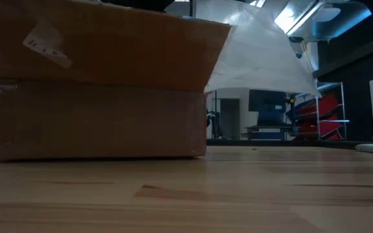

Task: Unpack boxes
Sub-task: Open the transparent zip bag

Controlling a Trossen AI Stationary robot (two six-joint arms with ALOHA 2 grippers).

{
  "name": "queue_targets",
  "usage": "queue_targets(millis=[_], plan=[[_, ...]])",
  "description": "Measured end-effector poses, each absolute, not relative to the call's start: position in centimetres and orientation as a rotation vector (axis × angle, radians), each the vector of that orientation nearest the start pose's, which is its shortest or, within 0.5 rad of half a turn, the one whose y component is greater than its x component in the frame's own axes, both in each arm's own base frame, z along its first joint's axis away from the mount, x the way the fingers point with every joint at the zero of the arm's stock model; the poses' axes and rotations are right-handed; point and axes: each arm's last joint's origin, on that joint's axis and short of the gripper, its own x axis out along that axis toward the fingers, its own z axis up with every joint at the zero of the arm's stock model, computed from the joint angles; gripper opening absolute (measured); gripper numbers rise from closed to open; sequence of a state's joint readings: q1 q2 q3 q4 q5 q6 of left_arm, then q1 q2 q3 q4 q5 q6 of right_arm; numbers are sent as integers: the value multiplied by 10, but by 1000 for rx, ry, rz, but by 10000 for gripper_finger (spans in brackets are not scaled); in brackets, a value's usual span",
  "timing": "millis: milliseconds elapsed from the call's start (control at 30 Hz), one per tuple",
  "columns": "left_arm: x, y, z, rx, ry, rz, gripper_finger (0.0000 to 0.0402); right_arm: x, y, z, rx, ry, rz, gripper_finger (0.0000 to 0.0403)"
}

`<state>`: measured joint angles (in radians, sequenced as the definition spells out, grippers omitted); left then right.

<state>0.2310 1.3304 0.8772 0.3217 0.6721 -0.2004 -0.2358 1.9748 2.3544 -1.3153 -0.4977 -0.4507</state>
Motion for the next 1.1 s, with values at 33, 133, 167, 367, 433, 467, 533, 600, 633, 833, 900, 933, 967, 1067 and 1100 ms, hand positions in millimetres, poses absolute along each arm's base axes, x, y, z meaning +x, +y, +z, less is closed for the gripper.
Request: queue_targets(millis=[33,133,167,367,433,467,533,600,633,833,900,933,967,1067,1100], plan=[[290,50,294,-256,167,-427,0,376,-76,419,-86,790,429,2],[289,50,293,-252,180,-424,0,374,-75,424,-94,772,427,1],[289,50,293,-249,184,-423,0,372,-75,425,-94,769,428,1],[288,49,287,-242,236,-429,0,363,-73,436,-93,745,413,0],[288,49,286,-239,247,-429,0,359,-73,439,-98,738,409,0],[288,49,285,-236,252,-429,0,358,-72,441,-102,733,404,0],[288,49,285,-234,251,-430,0,355,-72,444,-99,728,397,0],[288,49,285,-234,250,-430,0,352,-72,446,-105,729,384,0],[288,49,285,-235,252,-430,0,351,-72,447,-109,730,376,0],[287,48,284,-239,260,-431,0,335,-77,461,-85,695,341,0],[287,48,284,-239,260,-430,0,333,-78,462,-80,693,335,0],[287,48,284,-239,260,-430,0,332,-78,463,-79,693,331,0],[287,48,284,-239,260,-428,0,330,-78,464,-79,691,327,0],[287,48,284,-239,262,-425,0,325,-78,469,-81,680,309,0],[287,48,284,-239,262,-424,0,323,-78,471,-81,677,303,0]])
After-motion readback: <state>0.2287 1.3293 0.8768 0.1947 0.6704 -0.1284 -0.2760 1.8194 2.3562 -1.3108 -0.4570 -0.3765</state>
